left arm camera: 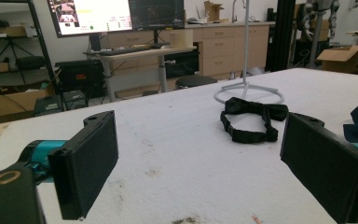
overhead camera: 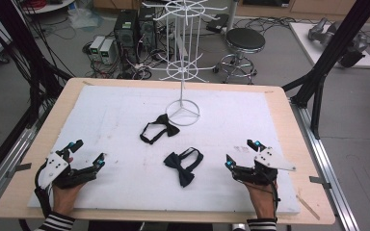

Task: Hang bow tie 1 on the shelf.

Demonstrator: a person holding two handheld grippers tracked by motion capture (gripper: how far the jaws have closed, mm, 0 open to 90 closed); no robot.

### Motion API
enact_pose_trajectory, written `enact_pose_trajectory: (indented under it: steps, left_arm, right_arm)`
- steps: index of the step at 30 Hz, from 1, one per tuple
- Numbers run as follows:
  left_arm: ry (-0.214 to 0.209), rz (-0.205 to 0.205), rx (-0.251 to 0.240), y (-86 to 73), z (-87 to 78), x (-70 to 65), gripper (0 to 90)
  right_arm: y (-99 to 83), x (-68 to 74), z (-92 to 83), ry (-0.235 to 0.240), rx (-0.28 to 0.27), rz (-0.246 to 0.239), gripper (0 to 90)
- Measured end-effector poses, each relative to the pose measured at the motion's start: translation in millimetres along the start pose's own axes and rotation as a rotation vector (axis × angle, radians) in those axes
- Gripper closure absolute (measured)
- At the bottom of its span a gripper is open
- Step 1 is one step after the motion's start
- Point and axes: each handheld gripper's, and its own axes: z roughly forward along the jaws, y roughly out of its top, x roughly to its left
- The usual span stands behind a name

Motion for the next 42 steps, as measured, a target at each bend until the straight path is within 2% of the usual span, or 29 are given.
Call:
enact_pose_trajectory:
  steps: [5, 6, 9, 15, 16, 19, 29, 40, 42]
  left_arm:
    - [-0.002, -0.01, -0.004, -0.2, -0.3, 1.1, 11.5]
    - [-0.002, -0.01, -0.004, -0.2, -0.2, 0.7, 11.5]
    - [0.0, -0.009, -0.004, -0.2, -0.1, 0.5, 11.5]
    - [0.002, -0.003, -0.003, -0.1, -0.4, 0.3, 11.5]
    - [0.004, -0.002, -0.004, -0.1, -0.4, -0.1, 11.5]
    - [0.004, 0.002, -0.003, -0.1, -0.7, 0.0, 11.5]
    - [0.005, 0.002, -0.002, -0.1, -0.8, 0.0, 11.5]
    - [0.011, 0.002, -0.007, -0.2, -0.8, -0.7, 11.6]
    - [0.012, 0.003, -0.007, -0.2, -0.8, -0.8, 11.5]
  right_arm:
    - [17.9, 5.6, 1.7, 0.048, 0.016, -0.003, 10.7]
    - [26.4, 8.6, 2.6, 0.068, 0.026, -0.003, 10.7]
    - [32.8, 10.9, 3.8, 0.086, 0.037, -0.011, 10.7]
    - [51.2, 19.3, 12.7, 0.149, 0.108, -0.017, 10.7]
    - [56.2, 23.1, 16.9, 0.176, 0.139, -0.023, 10.7]
    - [61.2, 26.5, 22.8, 0.188, 0.159, -0.032, 10.7]
    - [69.6, 31.1, 32.5, 0.218, 0.176, -0.041, 10.7]
    - [77.2, 35.6, 43.6, 0.278, 0.217, -0.045, 10.7]
    - [79.1, 38.2, 47.5, 0.296, 0.239, -0.049, 10.7]
